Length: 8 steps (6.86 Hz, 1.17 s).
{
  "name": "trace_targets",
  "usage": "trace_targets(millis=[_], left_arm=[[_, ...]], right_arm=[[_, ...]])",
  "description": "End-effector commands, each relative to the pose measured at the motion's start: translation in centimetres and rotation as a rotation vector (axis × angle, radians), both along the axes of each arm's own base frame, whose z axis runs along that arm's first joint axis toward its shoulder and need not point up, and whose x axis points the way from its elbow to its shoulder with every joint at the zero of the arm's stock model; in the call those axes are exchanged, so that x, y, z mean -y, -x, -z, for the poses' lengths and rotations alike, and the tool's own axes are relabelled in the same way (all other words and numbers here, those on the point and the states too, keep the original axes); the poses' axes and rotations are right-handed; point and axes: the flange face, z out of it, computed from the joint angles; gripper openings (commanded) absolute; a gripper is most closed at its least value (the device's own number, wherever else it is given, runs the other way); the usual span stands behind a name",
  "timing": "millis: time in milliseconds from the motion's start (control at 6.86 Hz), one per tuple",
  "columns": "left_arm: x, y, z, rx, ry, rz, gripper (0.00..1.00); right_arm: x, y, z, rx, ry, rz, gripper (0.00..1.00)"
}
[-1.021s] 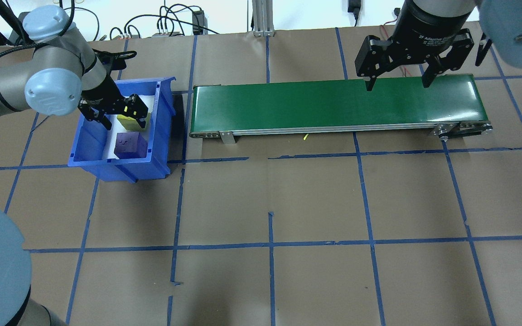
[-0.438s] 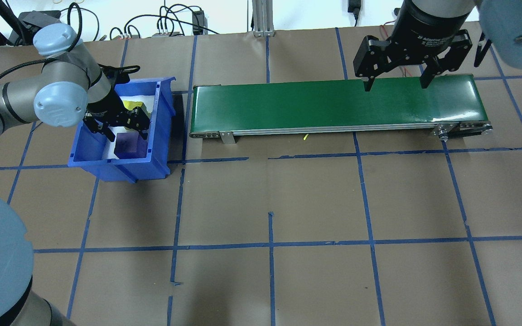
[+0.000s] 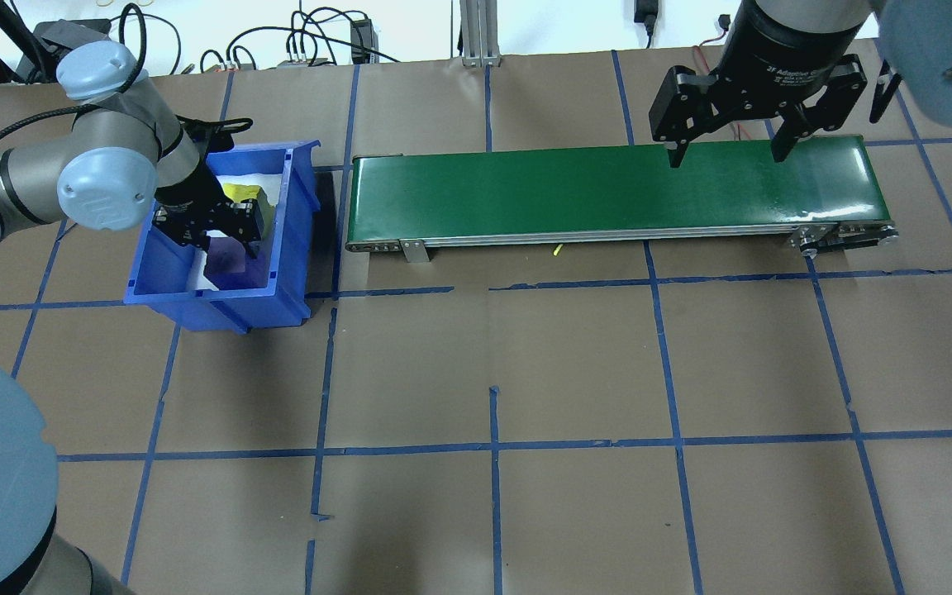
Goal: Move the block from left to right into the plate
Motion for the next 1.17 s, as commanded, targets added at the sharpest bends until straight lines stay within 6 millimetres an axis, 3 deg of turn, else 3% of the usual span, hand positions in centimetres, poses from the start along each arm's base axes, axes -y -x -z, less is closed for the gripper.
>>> trace_targets(millis=[0,292,438,729,875,1021], left_arm=[[0.6,-0.1,-5.0,0.010,0.038,-0.031,0.18],[2.2,0.5,-11.6,0.007,0.031,-0.072,0.18],[2.7,1.5,-13.1,0.003,0.064,-0.061,0.19],[2.8,9.7,-14.5,0.013,0.122,-0.078,0.20],[3.1,13.3,-14.2,0.006,0.167,-0.065,0.20],[3.4,16.7,-12.0,-0.046,0.148,-0.048,0.20]], right_arm=[[-0.1,0.2,-0.2,-0.004,0.002,0.002,1.00],[-0.3,-0.3,-0.4,0.007,0.006,-0.003,1.00],[-0.4,-0.3,-0.3,0.005,0.002,-0.005,1.00],[-0.1,0.1,-0.3,-0.002,0.005,0.002,1.00],[-0.3,-0.1,-0.4,-0.002,0.005,-0.002,1.00],[-0.3,-0.1,-0.4,-0.002,0.005,-0.003,1.00]])
